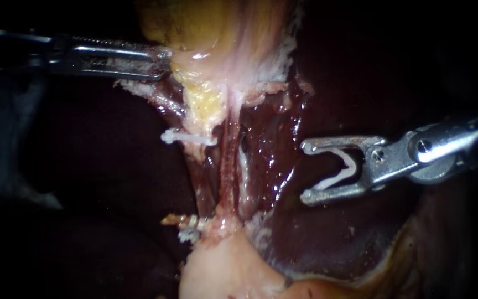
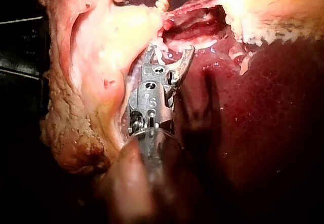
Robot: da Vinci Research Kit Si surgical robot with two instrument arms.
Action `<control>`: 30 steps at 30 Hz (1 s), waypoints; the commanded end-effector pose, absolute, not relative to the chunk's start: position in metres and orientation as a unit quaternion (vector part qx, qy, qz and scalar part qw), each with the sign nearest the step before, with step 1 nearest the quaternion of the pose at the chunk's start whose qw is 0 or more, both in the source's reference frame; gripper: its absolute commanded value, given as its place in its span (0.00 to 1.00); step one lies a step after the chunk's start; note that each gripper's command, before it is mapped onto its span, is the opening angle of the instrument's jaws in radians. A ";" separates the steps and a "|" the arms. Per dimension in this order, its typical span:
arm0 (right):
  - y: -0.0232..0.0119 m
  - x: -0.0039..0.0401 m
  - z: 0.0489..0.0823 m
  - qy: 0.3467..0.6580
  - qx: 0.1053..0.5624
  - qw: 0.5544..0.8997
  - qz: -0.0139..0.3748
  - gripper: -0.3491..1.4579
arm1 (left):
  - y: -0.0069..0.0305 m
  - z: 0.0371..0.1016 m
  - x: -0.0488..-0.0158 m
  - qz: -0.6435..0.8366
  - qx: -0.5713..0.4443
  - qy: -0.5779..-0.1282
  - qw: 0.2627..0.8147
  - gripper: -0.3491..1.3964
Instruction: Clipping first clip right tube
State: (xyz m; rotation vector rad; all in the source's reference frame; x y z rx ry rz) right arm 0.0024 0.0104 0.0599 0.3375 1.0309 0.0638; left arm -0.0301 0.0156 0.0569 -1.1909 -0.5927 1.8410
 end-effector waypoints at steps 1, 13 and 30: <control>0.0104 0.0024 0.0600 0.490 0.161 0.856 0.031 0.47 | 0.0157 0.0565 -0.0299 0.735 -0.476 -0.238 0.421 0.00; 0.0105 0.0026 0.0600 0.491 0.160 0.856 0.032 0.47 | 0.0180 0.0504 -0.0254 0.722 -0.482 -0.241 0.433 0.00; 0.0080 0.0095 0.0616 0.525 0.265 0.796 0.144 0.46 | 0.0180 0.0507 -0.0254 0.723 -0.482 -0.239 0.434 0.00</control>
